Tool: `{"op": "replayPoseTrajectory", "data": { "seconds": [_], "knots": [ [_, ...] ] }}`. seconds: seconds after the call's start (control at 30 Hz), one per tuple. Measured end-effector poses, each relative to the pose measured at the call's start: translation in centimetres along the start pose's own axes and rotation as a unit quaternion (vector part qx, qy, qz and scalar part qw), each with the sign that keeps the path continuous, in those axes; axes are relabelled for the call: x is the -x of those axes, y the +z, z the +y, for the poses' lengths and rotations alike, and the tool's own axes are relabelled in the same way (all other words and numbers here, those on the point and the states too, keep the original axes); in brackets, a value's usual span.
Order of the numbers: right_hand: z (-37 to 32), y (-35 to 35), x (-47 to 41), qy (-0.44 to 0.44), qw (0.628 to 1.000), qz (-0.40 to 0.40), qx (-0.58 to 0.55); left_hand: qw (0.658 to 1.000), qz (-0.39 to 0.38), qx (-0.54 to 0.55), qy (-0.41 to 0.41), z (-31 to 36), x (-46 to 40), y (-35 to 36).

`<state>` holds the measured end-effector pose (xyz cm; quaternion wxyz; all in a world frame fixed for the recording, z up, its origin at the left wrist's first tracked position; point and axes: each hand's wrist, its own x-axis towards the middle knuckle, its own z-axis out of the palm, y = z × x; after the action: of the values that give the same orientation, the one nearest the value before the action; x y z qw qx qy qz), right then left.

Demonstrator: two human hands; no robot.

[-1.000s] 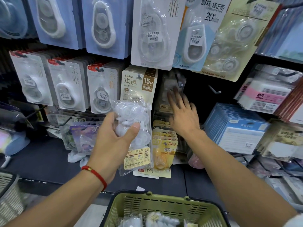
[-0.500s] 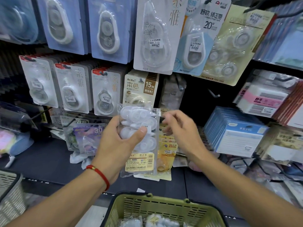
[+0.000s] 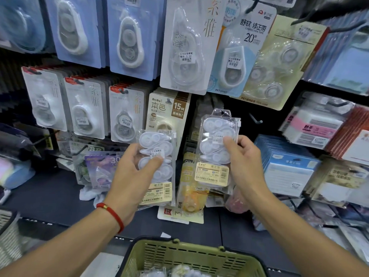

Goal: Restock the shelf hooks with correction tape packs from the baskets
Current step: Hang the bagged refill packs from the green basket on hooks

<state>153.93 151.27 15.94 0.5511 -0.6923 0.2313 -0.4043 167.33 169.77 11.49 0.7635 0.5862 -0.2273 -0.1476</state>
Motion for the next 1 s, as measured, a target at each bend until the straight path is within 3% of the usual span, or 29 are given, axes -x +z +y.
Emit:
{"op": "replayPoseTrajectory", "data": {
  "seconds": [0.3, 0.5, 0.7, 0.9, 1.0],
  "knots": [
    [0.3, 0.1, -0.5, 0.042, 0.997, -0.022, -0.066, 1.0, -0.012, -0.002, 0.01, 0.3, 0.1, 0.1],
    [1.7, 0.2, -0.5, 0.03, 0.999, -0.011, -0.044, 1.0, 0.0, 0.009, 0.01, 0.3, -0.1, -0.1],
    [5.6, 0.6, -1.5, 0.014, 0.999, 0.035, 0.037, 1.0, -0.005, 0.009, 0.017, 0.2, -0.1, -0.4],
    [5.9, 3.7, -9.4, 0.088, 0.988, 0.107, 0.072, 1.0, -0.013, 0.008, 0.024, 0.1, -0.1, 0.1],
    [6.0, 4.4, -9.8, 0.105, 0.97, 0.118, 0.187, 0.999, -0.026, 0.014, 0.015, -0.2, 0.0, 0.4]
  ]
}}
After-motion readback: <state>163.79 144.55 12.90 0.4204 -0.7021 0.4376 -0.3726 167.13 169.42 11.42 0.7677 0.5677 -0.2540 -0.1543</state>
